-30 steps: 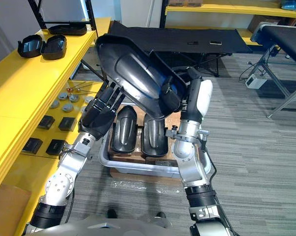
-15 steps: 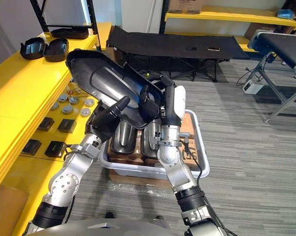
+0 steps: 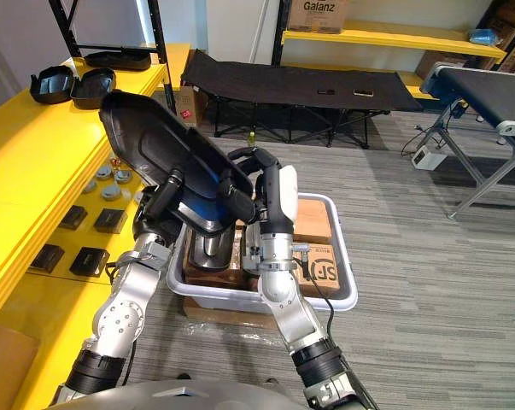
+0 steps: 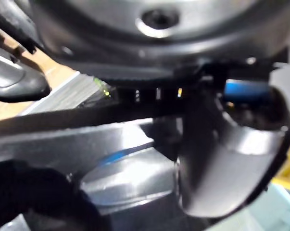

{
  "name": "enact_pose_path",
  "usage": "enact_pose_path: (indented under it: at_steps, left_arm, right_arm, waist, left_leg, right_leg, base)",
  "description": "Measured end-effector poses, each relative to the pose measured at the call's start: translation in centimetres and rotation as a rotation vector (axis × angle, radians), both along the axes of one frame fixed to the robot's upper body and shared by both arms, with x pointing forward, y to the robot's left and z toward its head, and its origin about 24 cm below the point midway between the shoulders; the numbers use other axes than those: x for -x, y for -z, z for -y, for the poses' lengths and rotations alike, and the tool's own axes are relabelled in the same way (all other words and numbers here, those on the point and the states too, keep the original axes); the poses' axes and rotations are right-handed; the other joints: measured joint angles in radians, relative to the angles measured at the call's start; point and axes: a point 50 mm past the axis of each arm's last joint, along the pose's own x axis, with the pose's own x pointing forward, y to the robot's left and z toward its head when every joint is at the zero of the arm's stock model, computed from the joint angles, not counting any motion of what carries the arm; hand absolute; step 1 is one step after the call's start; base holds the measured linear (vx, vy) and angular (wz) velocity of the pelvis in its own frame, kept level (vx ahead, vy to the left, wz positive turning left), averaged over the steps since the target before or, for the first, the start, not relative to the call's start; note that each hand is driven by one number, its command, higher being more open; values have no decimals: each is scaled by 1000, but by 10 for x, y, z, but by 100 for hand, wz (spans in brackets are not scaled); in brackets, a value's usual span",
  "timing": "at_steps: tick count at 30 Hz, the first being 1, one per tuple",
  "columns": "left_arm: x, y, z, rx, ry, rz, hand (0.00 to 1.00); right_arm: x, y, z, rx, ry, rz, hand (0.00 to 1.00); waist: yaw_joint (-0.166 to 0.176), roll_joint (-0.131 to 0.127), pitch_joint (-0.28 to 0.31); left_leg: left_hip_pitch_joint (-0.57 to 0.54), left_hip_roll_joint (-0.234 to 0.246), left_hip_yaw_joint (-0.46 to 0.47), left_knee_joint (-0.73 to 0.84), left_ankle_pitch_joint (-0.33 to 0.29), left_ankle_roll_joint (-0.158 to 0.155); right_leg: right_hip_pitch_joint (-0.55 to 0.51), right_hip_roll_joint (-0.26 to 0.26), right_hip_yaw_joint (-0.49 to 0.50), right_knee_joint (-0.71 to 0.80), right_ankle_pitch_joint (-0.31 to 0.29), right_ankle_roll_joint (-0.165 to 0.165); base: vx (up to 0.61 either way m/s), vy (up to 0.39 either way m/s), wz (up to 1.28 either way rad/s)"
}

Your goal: Walk over and take three plastic housings, then place them on the shelf

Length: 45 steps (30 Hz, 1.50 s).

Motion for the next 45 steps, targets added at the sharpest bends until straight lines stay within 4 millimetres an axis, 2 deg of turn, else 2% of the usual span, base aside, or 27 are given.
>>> enact_pose_path:
  at_steps: [7,8,17,21,23,33,35,37,40,43,45]
  left_arm:
    - [1,-2,-4,-37,-51,29,0]
    - [1,-2,-3,-37,-50,28,0]
    - [3,0,-5,-32,-48,30,0]
    - [3,-1,-6,-99,-78,46,0]
    - [3,-4,-6,-210,-131,61,0]
    - [8,-14,-26,-654,-449,100,0]
    - [10,-18,-32,-777,-557,110,0]
    - [14,-21,-43,-902,-687,114,0]
    - [21,-20,-55,-961,-770,96,0]
    - [29,-10,-60,-986,-764,62,0]
    - [33,-5,-59,-984,-735,46,0]
  right_arm:
    - [3,1,-10,-37,-15,-7,0]
    - [4,1,-10,-41,-15,-10,100]
    - [11,1,-19,-61,-72,4,100]
    - [12,3,-20,-62,-72,-10,100]
    - [11,6,-17,-102,-64,-48,100]
    - [15,26,8,-283,70,-194,100]
    - [18,32,17,-371,125,-226,100]
    - [24,42,38,-505,211,-266,100]
    - [37,52,65,-638,291,-292,100]
    - [46,51,75,-649,291,-281,100]
    - [49,50,74,-639,261,-285,100]
  waist:
    - [-2,-3,-2]
    - [-2,-3,-2]
    - [-10,-6,-3]
    - [-9,-6,-3]
    - [-6,-6,-4]
    - [-5,-6,-4]
    - [-5,-6,-4]
    - [-6,-6,-4]
    - [-6,-3,-5]
    - [-28,-2,-5]
    - [-30,-1,-5]
  left_leg:
    - [13,-2,1,-20,8,0]
    - [20,-3,2,-29,12,0]
    - [31,-5,5,-52,24,1]
    - [32,-5,4,-53,24,1]
    - [32,-5,4,-53,24,1]
    - [46,-5,7,-67,31,0]
    - [47,-5,8,-67,31,0]
    - [51,-5,14,-69,30,0]
    - [65,-5,30,-84,28,-2]
    - [66,2,45,-90,21,-12]
    - [67,5,60,-90,18,-14]
  right_leg:
    - [3,0,1,0,0,0]
    - [5,0,1,0,0,0]
    - [5,0,1,-1,-2,-2]
    - [5,0,1,-1,-1,-2]
    - [6,0,1,-1,-1,-1]
    - [10,1,4,2,-1,-2]
    - [11,1,8,2,-1,-1]
    - [11,2,16,2,0,0]
    - [10,2,28,2,-4,-6]
    - [1,3,39,1,-5,-7]
    - [-7,6,53,1,-5,-7]
  base:
    - [0,0,0]
    - [0,0,0]
    - [0,0,0]
    - [0,0,0]
    - [0,0,0]
    - [0,0,0]
    - [-7,0,-2]
    - [-13,2,-7]
    - [-16,5,-14]
    - [-12,-1,-13]
    - [-6,-6,-24]
